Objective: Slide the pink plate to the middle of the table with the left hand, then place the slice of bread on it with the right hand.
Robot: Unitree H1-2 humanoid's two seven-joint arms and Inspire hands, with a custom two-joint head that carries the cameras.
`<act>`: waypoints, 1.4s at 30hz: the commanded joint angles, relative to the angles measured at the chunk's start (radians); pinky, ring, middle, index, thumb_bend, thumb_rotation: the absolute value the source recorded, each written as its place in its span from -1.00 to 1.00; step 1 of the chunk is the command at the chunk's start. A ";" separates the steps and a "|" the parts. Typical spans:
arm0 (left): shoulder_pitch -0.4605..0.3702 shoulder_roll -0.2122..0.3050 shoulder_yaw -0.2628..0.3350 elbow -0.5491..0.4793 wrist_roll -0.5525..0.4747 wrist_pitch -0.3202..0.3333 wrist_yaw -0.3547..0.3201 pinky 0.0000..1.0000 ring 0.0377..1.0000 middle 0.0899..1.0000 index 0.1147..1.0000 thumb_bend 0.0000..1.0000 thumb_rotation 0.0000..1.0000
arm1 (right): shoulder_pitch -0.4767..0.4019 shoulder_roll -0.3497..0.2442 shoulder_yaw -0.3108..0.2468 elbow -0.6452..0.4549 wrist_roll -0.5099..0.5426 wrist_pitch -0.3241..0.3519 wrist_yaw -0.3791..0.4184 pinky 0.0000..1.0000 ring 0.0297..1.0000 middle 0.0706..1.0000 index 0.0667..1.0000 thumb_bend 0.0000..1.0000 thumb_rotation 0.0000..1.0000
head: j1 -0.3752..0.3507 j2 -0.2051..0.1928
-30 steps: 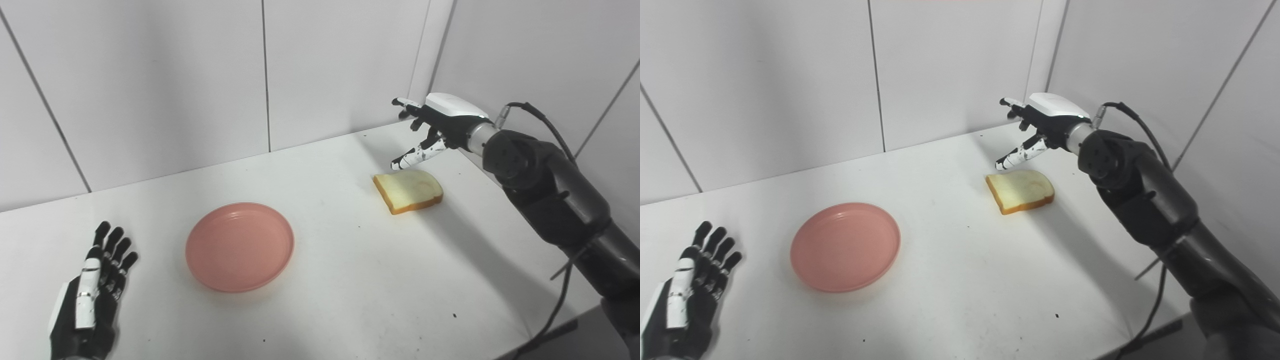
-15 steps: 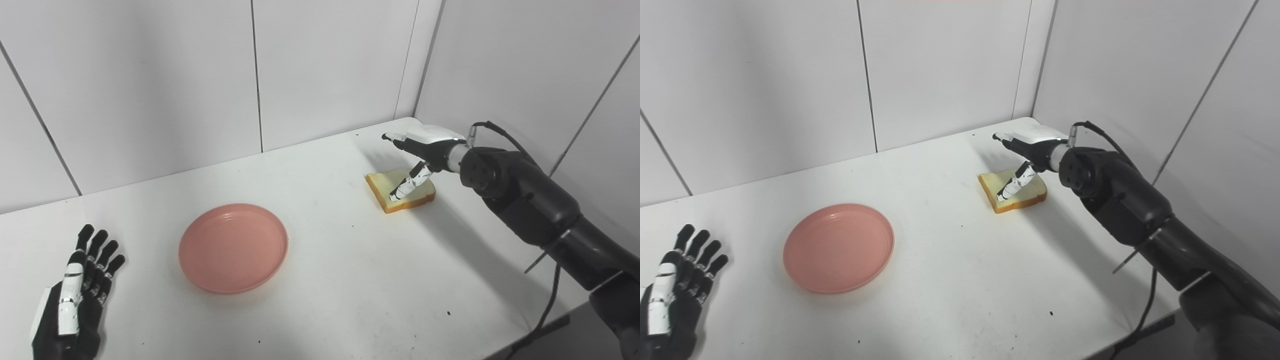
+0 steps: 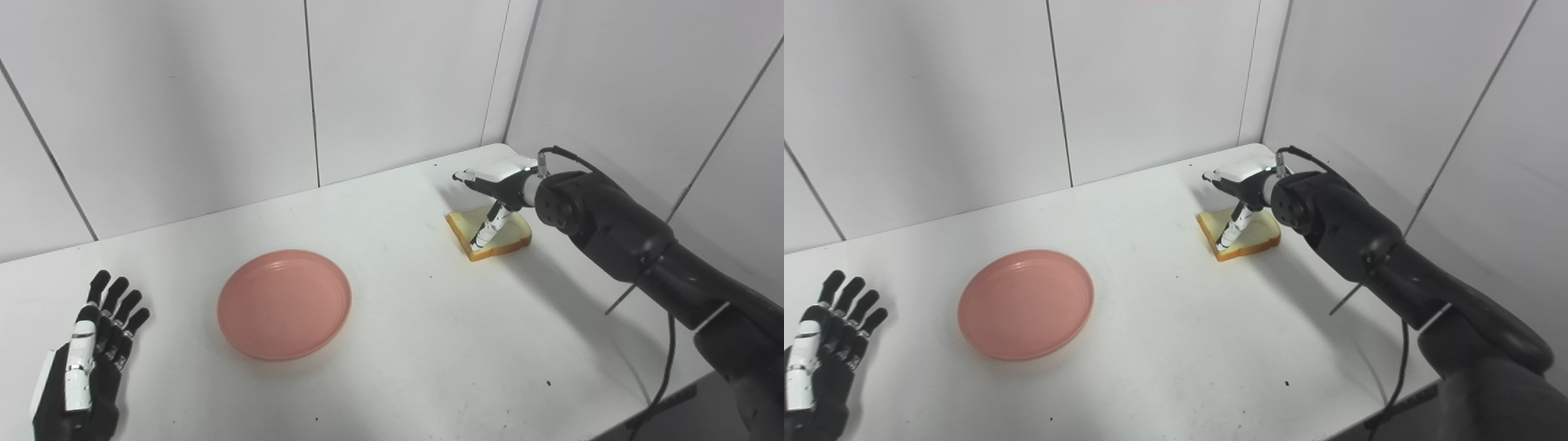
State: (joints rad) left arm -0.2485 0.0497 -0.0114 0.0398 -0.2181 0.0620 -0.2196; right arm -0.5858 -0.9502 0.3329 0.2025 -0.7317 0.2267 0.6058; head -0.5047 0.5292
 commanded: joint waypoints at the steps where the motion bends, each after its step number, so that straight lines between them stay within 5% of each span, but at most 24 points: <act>1: -0.014 0.003 0.001 -0.044 -0.012 0.000 -0.007 0.88 0.92 0.97 0.94 -0.11 1.00 | -0.045 -0.029 -0.009 0.014 -0.022 -0.039 -0.018 0.99 1.00 1.00 1.00 1.00 0.02 | 0.001 0.003; 5: -0.010 0.005 0.002 -0.053 -0.018 0.004 -0.009 0.88 0.91 0.96 0.94 -0.12 1.00 | -0.065 -0.017 0.012 0.059 -0.046 -0.060 -0.006 0.85 1.00 1.00 1.00 1.00 0.07 | 0.001 0.008; 14: -0.005 0.007 0.004 -0.077 -0.022 0.034 -0.009 0.92 0.94 0.98 0.95 -0.08 1.00 | -0.106 0.008 0.045 0.139 -0.078 -0.068 0.019 0.89 1.00 1.00 1.00 1.00 0.07 | 0.001 0.022; 21: -0.005 0.007 0.008 -0.082 -0.022 0.042 -0.009 0.89 0.92 0.96 0.93 -0.09 1.00 | -0.100 0.001 0.024 0.090 -0.068 0.022 0.140 0.87 1.00 1.00 1.00 1.00 0.00 | -0.002 0.027; 29: -0.006 0.012 0.012 -0.076 -0.027 0.036 -0.019 0.91 0.93 0.97 0.94 -0.08 1.00 | -0.098 -0.007 0.025 0.067 -0.080 0.043 0.205 0.85 1.00 1.00 1.00 1.00 0.05 | -0.003 0.037; 35: -0.008 0.016 0.013 -0.079 -0.042 0.043 -0.026 0.94 0.95 0.98 0.96 -0.10 1.00 | -0.098 0.000 0.012 0.053 -0.071 0.113 0.258 0.84 1.00 1.00 1.00 1.00 -0.11 | -0.004 0.043; 42: -0.006 0.014 0.016 -0.087 -0.034 0.054 -0.018 0.93 0.94 0.97 0.95 -0.07 1.00 | -0.094 -0.007 0.013 0.040 -0.063 0.125 0.298 0.57 0.83 0.92 1.00 1.00 -0.10 | -0.008 0.049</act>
State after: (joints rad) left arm -0.2325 0.0588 0.0018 -0.0129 -0.2414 0.1294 -0.2360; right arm -0.6538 -0.9220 0.3689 0.2688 -0.8002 0.3383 0.8960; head -0.5139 0.5783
